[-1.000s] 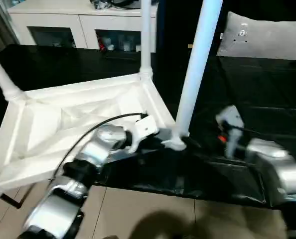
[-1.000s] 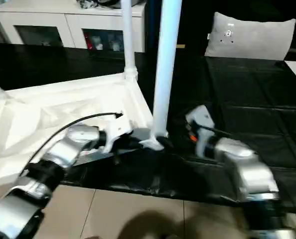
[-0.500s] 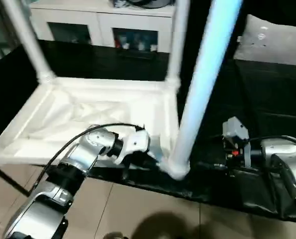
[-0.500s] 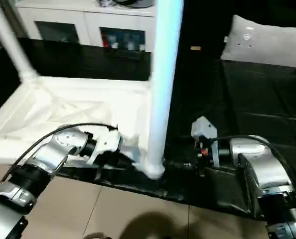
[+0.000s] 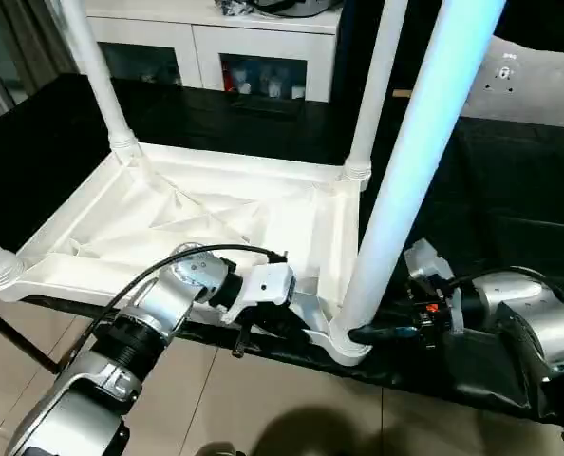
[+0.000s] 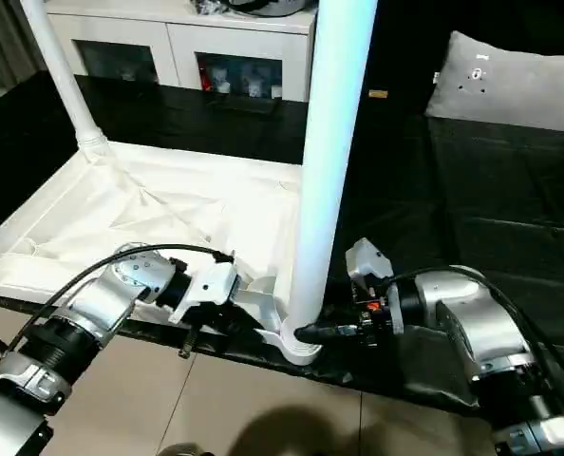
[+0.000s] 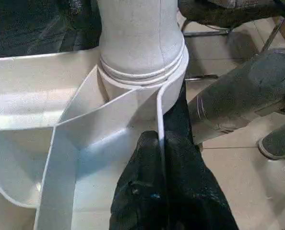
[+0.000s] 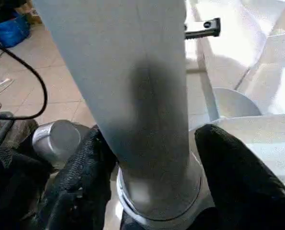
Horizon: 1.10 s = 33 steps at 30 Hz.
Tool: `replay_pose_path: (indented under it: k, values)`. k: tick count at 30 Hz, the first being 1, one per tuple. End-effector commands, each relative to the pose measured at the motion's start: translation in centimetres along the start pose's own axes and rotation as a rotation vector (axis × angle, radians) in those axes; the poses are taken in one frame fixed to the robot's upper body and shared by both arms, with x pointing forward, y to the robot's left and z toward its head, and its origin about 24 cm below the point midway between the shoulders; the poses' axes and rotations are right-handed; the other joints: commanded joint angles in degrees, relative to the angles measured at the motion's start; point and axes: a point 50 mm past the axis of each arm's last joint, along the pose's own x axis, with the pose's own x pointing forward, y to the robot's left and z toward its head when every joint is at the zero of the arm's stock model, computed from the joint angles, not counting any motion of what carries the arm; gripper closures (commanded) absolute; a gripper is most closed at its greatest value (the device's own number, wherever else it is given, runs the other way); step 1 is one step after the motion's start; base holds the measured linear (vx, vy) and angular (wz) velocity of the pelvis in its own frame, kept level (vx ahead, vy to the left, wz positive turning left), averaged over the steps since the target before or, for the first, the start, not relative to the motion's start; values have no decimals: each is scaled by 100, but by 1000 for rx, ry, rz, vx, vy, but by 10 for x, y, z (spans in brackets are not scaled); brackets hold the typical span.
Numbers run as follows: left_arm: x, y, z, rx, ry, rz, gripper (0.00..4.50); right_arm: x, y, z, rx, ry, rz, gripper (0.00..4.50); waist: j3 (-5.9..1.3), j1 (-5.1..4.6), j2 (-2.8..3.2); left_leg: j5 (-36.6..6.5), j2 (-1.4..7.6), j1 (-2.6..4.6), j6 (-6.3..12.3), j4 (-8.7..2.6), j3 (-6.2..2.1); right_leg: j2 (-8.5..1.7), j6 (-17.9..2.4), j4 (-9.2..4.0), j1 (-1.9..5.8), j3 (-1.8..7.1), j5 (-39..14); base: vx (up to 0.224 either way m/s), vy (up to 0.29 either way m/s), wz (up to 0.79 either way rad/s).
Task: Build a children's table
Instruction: Rotate leg to tighten
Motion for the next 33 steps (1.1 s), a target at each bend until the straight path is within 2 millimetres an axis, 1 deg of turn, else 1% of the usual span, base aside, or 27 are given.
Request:
replay_pose_path:
  k: [1,3,4,6,7,8,9,11,13,14,15,16,17,18,20,21,22,23,24,25,27,28,29,30,31,32,33]
  values:
    - [-1,3,13,78,-13,-25,450,-1,-2,4,-14,1,11,201,-432,-30,-77,-495,269,-9,543,-378,-58,-417,-353,-387,391,371,-2064,0,0,0]
    - [-1,4,13,62,-26,-10,450,2,-2,4,-9,-5,25,231,-437,-31,-105,-456,267,-17,545,-377,-59,-417,-333,-381,396,373,-2050,0,0,0]
    - [-1,4,13,62,-26,-10,450,2,-2,4,-9,-5,25,237,-436,-28,-94,-449,267,-14,545,-376,-60,-418,-335,-380,393,372,-2066,0,0,0]
    - [-1,5,12,34,-40,10,450,5,0,6,4,-32,37,244,-432,-28,-96,-460,261,-12,546,-375,-53,-417,-320,-391,390,370,-2115,0,0,0]
    - [-1,5,11,13,-50,26,450,6,3,7,14,-53,41,249,-432,-34,-116,-456,264,-8,549,-376,-48,-415,-318,-391,390,372,-2119,0,0,0]
    - [-1,7,11,-9,-61,49,450,8,5,7,20,-71,42,252,-425,-33,-106,-434,271,-14,549,-381,-57,-412,-325,-390,396,372,-2122,0,0,0]
    - [0,8,11,-30,-74,76,450,10,8,8,33,-88,39,252,-421,-36,-127,-461,272,-2,539,-383,-49,-413,-290,-406,387,377,-2189,0,0,0]
    - [1,14,15,-76,-111,154,450,17,15,11,59,-144,12,253,-412,-17,-116,-457,273,15,502,-390,-51,-417,-237,-426,375,380,-2287,0,0,0]
    - [2,19,16,-90,-116,204,450,23,16,12,83,-159,-23,254,-414,-37,-115,-485,249,-10,456,-392,-57,-421,-167,-439,394,357,-2372,0,0,0]
    - [2,22,17,-101,-119,238,450,28,14,12,97,-158,-71,254,-400,-59,-100,-521,211,-4,397,-392,-52,-403,-57,-473,384,342,-2525,0,0,0]
    - [3,25,18,-121,-124,280,450,33,11,11,129,-163,-138,254,-398,-81,-107,-542,197,-16,375,-390,-50,-400,-22,-490,388,325,-2593,0,0,0]
    - [5,30,20,-145,-127,334,450,40,3,9,173,-171,-255,254,-390,-136,-87,-567,173,-19,285,-390,-58,-388,53,-522,385,296,-2707,0,0,0]
    - [6,32,21,-156,-129,357,450,43,-1,10,180,-175,-322,254,-390,-179,-101,-597,154,-27,247,-382,-54,-375,106,-542,379,274,-2747,0,0,0]
    - [7,35,22,-171,-133,383,450,46,-6,10,194,-182,-392,254,-394,-261,-78,-665,128,-36,201,-374,-66,-376,201,-564,394,234,-2846,0,0,0]
    - [10,38,25,-190,-138,419,450,50,-13,10,209,-191,-490,254,-387,-396,-93,-743,103,-69,190,-363,-78,-357,315,-605,413,185,-2935,0,0,0]
    - [11,39,25,-192,-139,424,450,51,-14,11,211,-192,-505,254,-406,-413,-76,-749,109,-52,200,-363,-83,-364,330,-608,420,182,-2903,0,0,0]
    - [13,42,27,-207,-142,457,450,55,-17,12,226,-202,-569,254,-404,-510,-73,-742,118,-54,270,-365,-88,-355,279,-615,404,196,-2771,0,0,0]
    - [15,45,29,-220,-143,484,450,59,-20,14,234,-203,-615,254,-401,-532,-44,-733,111,-43,275,-357,-81,-349,243,-611,382,205,-2736,0,0,0]
    - [17,47,30,-232,-144,510,450,62,-22,15,243,-203,-658,254,-400,-571,-54,-731,99,-35,292,-358,-79,-343,191,-619,376,200,-2734,0,0,0]
    - [19,52,32,-250,-144,561,450,66,-27,17,270,-212,-730,254,-406,-579,-58,-727,94,-45,309,-359,-82,-345,182,-614,392,196,-2724,0,0,0]
    - [22,58,34,-279,-148,628,450,74,-37,22,322,-243,-854,254,-410,-603,-8,-684,103,-43,314,-360,-93,-351,129,-604,385,210,-2635,0,0,0]
    - [23,58,35,-281,-148,632,450,75,-37,23,326,-247,-862,254,-419,-634,-15,-663,113,-61,284,-369,-106,-355,82,-582,399,208,-2559,0,0,0]
    - [26,61,37,-290,-147,658,450,81,-42,28,341,-287,-918,254,-440,-621,-30,-569,141,-66,306,-375,-114,-389,15,-541,411,245,-2350,0,0,0]
    - [27,61,38,-292,-146,663,450,84,-43,31,336,-312,-929,220,-445,-624,-15,-471,155,-79,339,-380,-128,-393,-67,-499,434,257,-2162,0,0,0]
    - [27,61,39,-291,-145,665,450,86,-43,34,331,-329,-933,199,-457,-617,-18,-412,165,-66,372,-376,-120,-399,-107,-482,423,286,-2022,0,0,0]
    - [28,61,39,-288,-142,665,450,87,-42,35,326,-337,-930,185,-462,-603,-9,-302,183,-67,455,-377,-125,-413,-247,-429,424,315,-1746,57,2,2]
    - [28,61,39,-288,-141,665,450,87,-42,35,326,-339,-929,175,-468,-600,-10,-248,186,-69,495,-371,-119,-409,-307,-401,423,327,-1598,0,0,0]
